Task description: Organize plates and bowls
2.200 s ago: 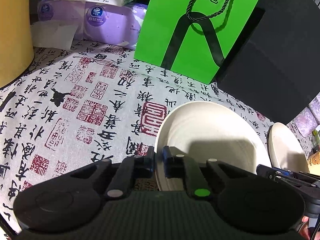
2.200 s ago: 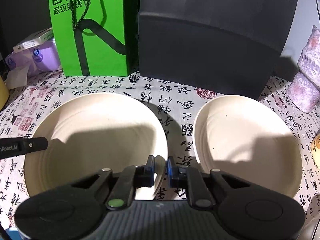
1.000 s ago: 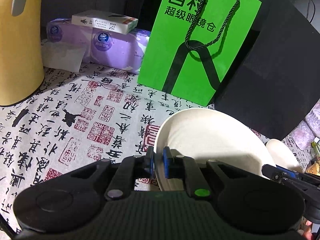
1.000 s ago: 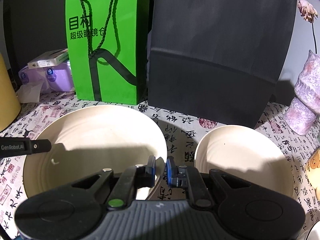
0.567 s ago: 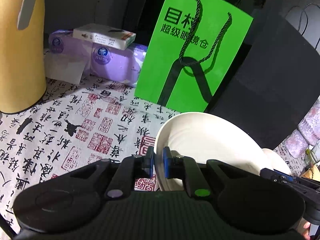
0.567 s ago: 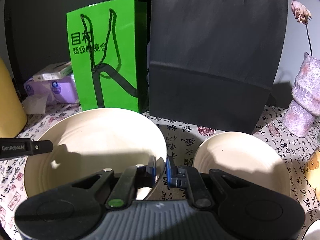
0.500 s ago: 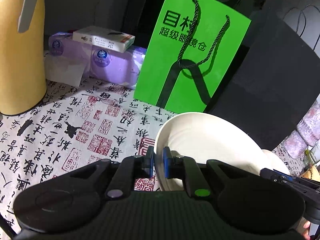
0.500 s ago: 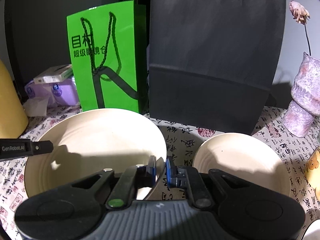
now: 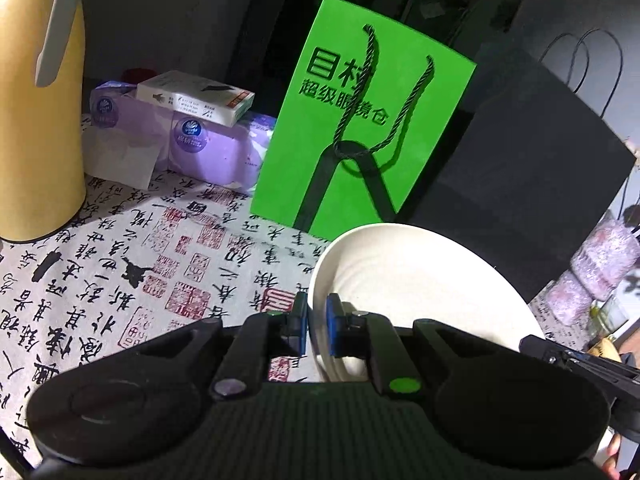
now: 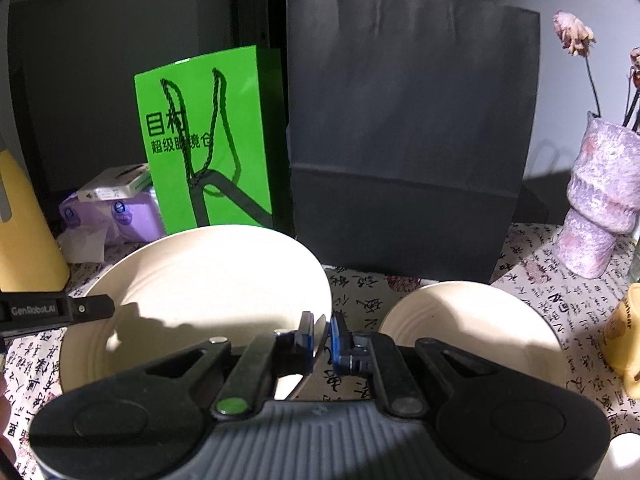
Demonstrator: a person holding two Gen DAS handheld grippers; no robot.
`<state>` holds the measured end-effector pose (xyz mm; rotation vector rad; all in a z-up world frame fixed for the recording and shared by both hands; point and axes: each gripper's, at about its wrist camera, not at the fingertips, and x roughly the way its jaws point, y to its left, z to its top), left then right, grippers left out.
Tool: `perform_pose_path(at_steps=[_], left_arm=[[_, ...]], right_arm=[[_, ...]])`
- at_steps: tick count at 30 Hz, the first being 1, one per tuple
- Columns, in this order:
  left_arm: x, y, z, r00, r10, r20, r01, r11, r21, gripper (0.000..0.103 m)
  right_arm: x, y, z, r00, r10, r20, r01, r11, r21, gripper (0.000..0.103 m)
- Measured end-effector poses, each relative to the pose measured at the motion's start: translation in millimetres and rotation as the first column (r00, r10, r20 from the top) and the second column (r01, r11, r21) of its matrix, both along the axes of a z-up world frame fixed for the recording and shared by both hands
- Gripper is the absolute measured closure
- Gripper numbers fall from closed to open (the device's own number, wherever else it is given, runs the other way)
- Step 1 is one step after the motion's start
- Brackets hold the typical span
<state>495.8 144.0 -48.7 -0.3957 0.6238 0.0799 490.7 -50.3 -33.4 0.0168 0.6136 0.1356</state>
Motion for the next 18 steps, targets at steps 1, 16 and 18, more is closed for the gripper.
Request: perform_pose_path(at_steps=[1, 16, 18], left_arm=[[-1, 0, 1, 1.000, 0.000, 0.003, 0.000, 1.000, 0.001, 0.093], [-13, -19, 15, 0.999, -0.009, 0.046, 0.007, 0.999, 0.052, 0.093], [-14, -23, 13, 0.999, -0.013, 0.043, 0.011, 0.998, 0.056, 0.093]], right_arm=[[-1, -1, 1, 1.000, -0.001, 0.003, 0.000, 1.000, 0.004, 0.095], [-21, -13, 13, 0.998, -0.022, 0.055, 0.020, 0.999, 0.032, 0.095], [-24, -16, 17, 0.998, -0.022, 0.064, 0.019, 0.999, 0.038, 0.095]])
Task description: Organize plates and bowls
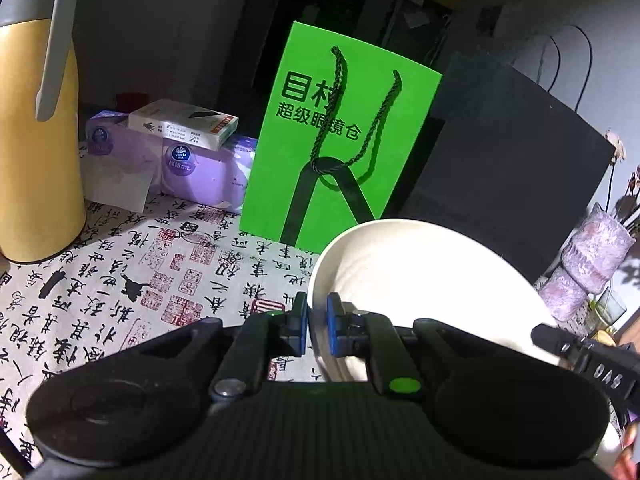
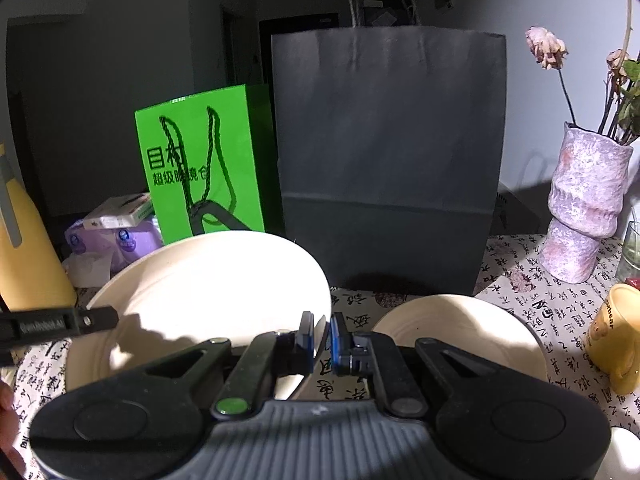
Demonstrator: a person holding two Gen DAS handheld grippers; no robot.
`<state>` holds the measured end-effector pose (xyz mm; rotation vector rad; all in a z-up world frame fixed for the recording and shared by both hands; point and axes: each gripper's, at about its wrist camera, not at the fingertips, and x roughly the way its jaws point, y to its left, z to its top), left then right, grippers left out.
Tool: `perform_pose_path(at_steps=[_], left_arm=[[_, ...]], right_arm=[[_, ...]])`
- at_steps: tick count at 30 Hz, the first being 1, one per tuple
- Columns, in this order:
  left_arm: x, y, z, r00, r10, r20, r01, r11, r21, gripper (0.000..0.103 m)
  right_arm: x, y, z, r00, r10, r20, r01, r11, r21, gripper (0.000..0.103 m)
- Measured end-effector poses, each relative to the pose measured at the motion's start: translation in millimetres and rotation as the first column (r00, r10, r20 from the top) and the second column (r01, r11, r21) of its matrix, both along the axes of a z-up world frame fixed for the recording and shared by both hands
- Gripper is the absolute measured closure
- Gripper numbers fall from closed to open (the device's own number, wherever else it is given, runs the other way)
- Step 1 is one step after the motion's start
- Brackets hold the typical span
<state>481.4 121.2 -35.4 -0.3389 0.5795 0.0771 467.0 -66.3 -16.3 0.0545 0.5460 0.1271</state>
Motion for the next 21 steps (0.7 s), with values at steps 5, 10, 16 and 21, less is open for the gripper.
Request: perform_pose_path(at_steps=[5, 10, 16, 21], left_arm=[[-4, 0, 3, 1.000, 0.008, 0.002, -0.008, 0.999, -0.034, 0.093], [-15, -2, 17, 0.999, 0.010, 0.035, -0.009, 0.999, -0.033, 0.093], [-34, -5, 34, 0.998, 0.020, 0.066, -0.020, 1.000, -0.008, 0.093], [-51, -9, 44, 0.997, 0.028, 0.075, -0.028, 1.000, 0.006, 0.093]], right_arm=[[-7, -1, 8, 1.000, 0.009, 0.017, -0.009, 1.000, -0.017, 0.095], [-17, -3, 16, 0.999, 0.015, 0.036, -0.014, 1.000, -0.023, 0.095], [-32, -6, 27, 0.998, 0.030, 0.058, -0.029, 1.000, -0.004, 0.095], [-48, -9, 35, 0.996, 0.043, 0.073, -0.044, 0.999, 0.009, 0.095]])
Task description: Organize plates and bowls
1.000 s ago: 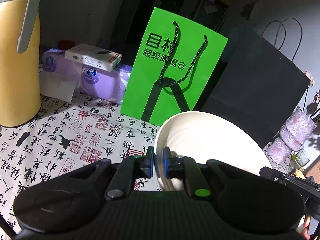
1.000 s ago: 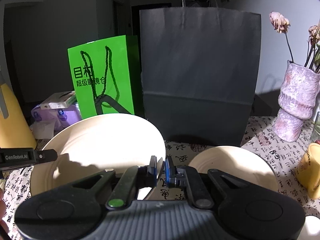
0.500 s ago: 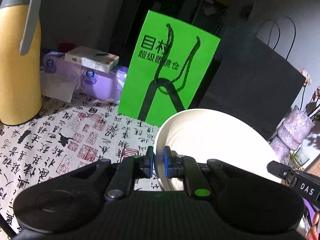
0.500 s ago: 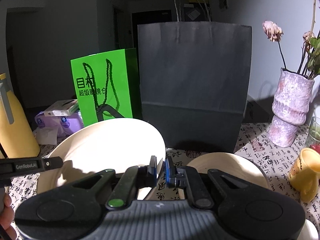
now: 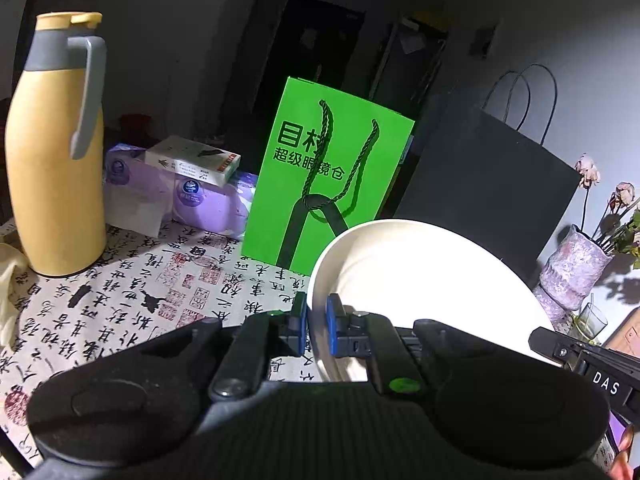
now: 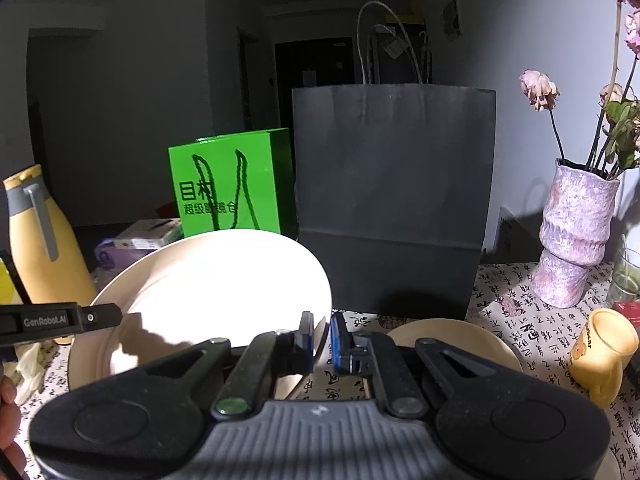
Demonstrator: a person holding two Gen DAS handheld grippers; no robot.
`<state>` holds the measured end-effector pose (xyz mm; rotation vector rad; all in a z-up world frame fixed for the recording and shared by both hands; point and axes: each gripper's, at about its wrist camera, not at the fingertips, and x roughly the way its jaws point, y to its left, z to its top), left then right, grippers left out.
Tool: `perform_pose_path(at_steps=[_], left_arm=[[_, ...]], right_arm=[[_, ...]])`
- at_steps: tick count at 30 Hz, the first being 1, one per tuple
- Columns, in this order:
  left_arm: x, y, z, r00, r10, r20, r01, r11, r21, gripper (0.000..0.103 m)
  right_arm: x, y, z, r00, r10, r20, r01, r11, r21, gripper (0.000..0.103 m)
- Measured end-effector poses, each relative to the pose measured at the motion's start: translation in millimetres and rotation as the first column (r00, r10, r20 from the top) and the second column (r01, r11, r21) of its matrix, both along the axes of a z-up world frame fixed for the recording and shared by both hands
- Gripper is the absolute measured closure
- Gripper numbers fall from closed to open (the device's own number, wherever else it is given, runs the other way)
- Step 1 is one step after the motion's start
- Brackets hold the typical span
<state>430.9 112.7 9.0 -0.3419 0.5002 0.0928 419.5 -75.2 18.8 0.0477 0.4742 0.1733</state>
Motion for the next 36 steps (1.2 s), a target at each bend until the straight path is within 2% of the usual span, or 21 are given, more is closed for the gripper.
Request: perform_pose_path(at_steps=[17, 36], left_arm=[[-72, -17, 31, 0.998, 0.041, 0.047, -0.043, 0.998, 0.044, 0.093], [-143, -39, 52, 0.994, 0.073, 0.077, -0.079, 0.993, 0.089, 0.093]], right_arm=[[-62, -9, 19, 0.998, 0.043, 0.050, -0.046, 0.998, 0.041, 0.095], [-130, -22, 33, 0.994, 0.075, 0.081, -0.082, 0.993, 0.087, 0.095]])
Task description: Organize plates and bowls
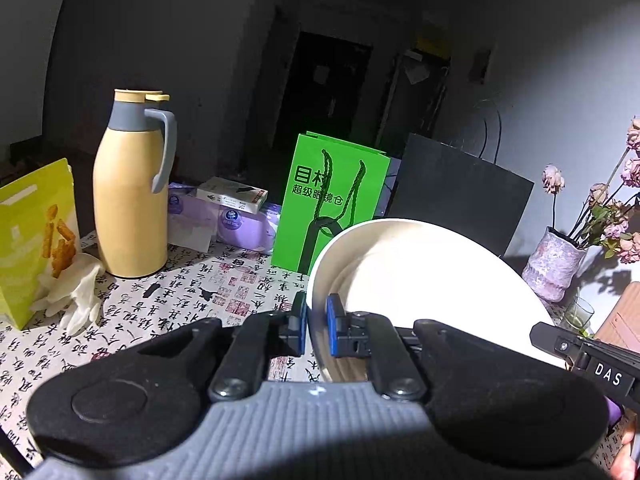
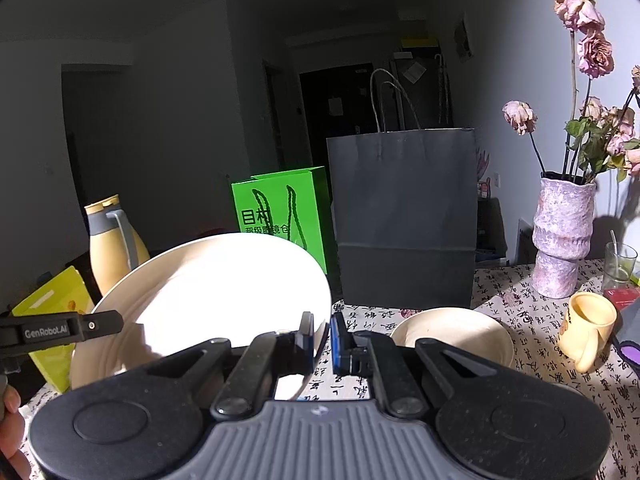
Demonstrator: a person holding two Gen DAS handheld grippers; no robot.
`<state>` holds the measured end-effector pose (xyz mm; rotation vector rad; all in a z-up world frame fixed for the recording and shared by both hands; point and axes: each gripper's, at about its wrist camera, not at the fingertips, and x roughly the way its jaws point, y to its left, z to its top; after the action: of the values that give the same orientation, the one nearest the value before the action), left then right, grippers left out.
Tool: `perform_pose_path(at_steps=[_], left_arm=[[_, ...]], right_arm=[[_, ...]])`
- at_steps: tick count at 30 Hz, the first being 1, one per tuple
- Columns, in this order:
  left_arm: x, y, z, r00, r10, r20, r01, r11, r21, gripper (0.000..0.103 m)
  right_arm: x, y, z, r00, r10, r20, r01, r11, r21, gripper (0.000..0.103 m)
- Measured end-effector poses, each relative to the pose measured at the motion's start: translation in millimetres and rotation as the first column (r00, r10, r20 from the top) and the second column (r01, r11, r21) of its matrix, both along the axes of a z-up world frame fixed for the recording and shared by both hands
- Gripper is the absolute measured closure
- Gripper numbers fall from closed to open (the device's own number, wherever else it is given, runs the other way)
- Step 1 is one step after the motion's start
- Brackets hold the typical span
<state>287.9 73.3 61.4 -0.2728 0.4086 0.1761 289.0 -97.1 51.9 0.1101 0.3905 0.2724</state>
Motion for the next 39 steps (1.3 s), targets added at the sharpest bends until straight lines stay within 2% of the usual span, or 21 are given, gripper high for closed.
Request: perform_pose_path(at_steps=[21, 39], left_arm=[[-75, -36, 14, 1.000, 0.008, 0.020, -0.009, 0.999, 0.048, 0.093], [-123, -60, 9, 1.000, 0.014, 0.016, -0.015, 0.998, 0.069, 0.093]], right_arm=[[-75, -25, 5, 1.000, 0.016, 0.008, -0.016, 0.999, 0.041, 0.095], [-125, -44, -2, 1.000, 0.023, -0.003, -0.022, 0.997, 0.068, 0.095]])
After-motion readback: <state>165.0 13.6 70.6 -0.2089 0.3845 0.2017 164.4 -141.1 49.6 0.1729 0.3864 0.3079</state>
